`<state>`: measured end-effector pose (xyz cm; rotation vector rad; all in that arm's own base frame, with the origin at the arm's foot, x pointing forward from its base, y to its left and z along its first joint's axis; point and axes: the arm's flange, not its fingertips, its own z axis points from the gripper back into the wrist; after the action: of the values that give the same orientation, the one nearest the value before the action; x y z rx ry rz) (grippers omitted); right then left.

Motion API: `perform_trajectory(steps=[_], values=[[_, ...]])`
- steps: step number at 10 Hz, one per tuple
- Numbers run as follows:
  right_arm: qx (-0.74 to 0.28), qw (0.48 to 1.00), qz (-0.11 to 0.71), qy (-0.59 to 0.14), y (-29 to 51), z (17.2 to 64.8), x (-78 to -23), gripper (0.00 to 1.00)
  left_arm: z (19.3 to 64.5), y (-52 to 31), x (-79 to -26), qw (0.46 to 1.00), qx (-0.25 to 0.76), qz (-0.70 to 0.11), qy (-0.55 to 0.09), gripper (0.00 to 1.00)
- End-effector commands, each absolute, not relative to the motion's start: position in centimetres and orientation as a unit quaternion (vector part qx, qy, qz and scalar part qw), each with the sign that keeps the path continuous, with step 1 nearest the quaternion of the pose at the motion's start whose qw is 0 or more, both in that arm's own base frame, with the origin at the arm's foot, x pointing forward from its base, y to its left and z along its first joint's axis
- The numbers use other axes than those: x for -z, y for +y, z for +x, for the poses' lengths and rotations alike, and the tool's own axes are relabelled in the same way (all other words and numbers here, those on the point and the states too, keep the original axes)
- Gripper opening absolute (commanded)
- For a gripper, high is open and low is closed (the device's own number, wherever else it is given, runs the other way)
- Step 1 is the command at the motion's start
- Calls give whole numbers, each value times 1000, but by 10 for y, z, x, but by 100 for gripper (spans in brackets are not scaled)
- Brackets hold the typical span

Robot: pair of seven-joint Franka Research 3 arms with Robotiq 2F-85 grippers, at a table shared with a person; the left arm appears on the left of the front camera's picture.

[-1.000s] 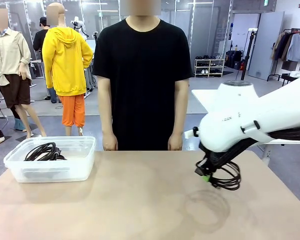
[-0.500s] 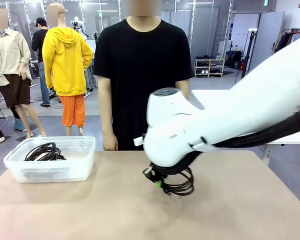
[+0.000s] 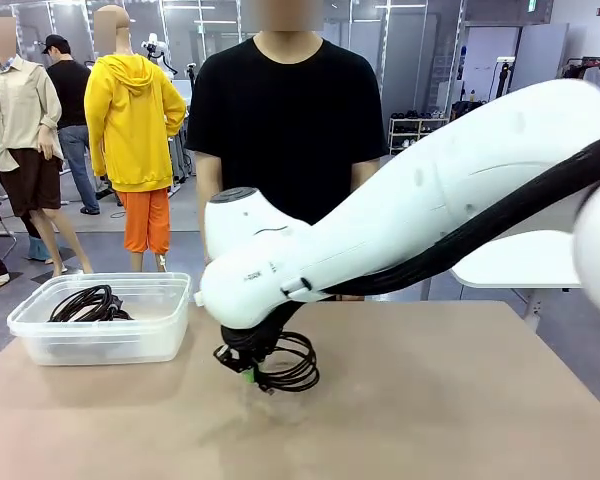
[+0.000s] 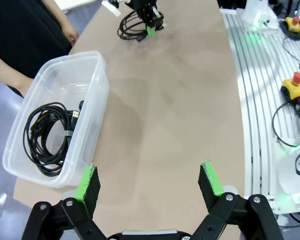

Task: Organize and store the cables.
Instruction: Place the USB Extension Cable into the Organizing box.

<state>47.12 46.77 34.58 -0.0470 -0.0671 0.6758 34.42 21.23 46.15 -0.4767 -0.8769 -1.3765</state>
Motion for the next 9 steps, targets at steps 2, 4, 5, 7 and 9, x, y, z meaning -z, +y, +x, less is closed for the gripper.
perform_trajectory(steps=[2, 4, 5, 7, 9], values=[[-367, 929, -32, -29, 481, 467, -331, 13, 341, 210, -461, 649, 610, -211, -402, 100], [-373, 927, -23, -25, 479, 458, -326, 13, 341, 210, -461, 649, 610, -211, -402, 100], [-377, 926, -16, -20, 476, 453, -327, 48, 341, 210, -461, 649, 610, -211, -402, 100], [-377, 926, -3, -24, 471, 449, -331, 94, 341, 210, -461, 649, 610, -211, -402, 100], [-376, 926, 3, -31, 464, 446, -338, 100, 341, 210, -461, 649, 610, -211, -402, 100]])
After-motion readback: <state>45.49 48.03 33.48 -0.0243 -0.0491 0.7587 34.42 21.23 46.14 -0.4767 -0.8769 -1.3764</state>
